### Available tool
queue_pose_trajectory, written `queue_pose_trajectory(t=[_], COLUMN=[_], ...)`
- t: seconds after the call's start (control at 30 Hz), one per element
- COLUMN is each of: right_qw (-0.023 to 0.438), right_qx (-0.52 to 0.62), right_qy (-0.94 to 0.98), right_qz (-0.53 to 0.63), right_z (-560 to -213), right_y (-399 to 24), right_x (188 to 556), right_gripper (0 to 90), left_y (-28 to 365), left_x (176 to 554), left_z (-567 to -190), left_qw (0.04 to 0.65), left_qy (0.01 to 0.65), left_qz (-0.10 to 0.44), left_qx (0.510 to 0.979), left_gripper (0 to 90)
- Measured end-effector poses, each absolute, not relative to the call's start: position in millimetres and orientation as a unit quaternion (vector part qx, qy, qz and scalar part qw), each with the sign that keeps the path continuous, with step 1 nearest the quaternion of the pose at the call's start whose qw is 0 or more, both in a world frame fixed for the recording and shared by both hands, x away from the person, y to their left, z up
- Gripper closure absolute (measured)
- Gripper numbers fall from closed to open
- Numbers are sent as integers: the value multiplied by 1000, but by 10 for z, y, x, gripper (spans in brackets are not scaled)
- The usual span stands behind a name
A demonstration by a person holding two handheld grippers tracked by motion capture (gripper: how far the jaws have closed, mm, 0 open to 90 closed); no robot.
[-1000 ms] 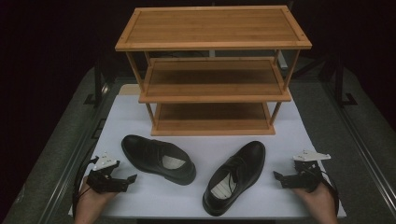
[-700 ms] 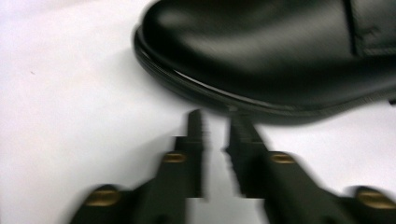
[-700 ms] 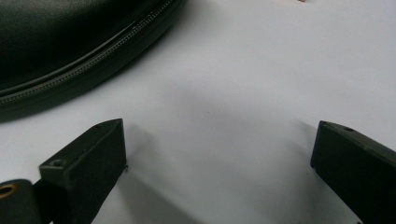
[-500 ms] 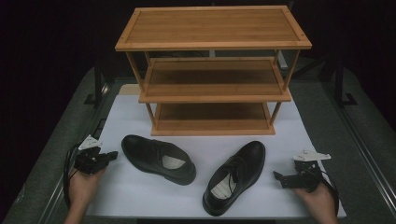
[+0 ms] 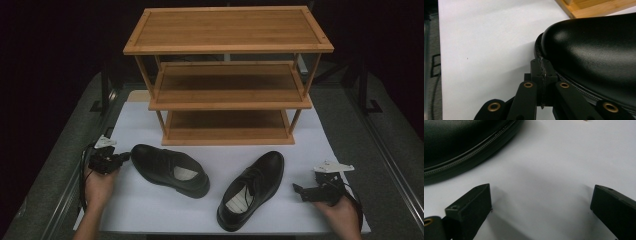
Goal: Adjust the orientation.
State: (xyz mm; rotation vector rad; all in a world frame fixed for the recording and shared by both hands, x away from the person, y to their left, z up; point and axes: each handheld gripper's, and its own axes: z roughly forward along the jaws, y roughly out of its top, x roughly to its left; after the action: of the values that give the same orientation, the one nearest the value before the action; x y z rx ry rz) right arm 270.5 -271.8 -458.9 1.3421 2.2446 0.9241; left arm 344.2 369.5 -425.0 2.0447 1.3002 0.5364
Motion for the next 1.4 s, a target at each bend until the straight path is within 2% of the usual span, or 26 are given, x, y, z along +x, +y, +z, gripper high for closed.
queue_pose_trajectory(t=[0.53,0.83,1.0,1.4], right_qw=[183,183,183,183], right_qx=[476,476,475,475], right_qy=[795,795,795,795], right_qz=[328,328,329,329], right_z=[-4590,-4590,-4590,-4591], right_y=[-2718,-2718,-2720,-2720], right_x=[2705,2705,2705,2705], right_gripper=[27,27,27,27], left_y=[3547,3545,3521,3338], left_x=[3805,3996,4116,4091], left_z=[-4288,-4188,-4230,-4260], left_qw=[341,330,325,330], left_qy=[483,475,480,449], left_qz=[199,213,197,190], left_qx=[782,788,791,808], left_gripper=[900,900,900,900])
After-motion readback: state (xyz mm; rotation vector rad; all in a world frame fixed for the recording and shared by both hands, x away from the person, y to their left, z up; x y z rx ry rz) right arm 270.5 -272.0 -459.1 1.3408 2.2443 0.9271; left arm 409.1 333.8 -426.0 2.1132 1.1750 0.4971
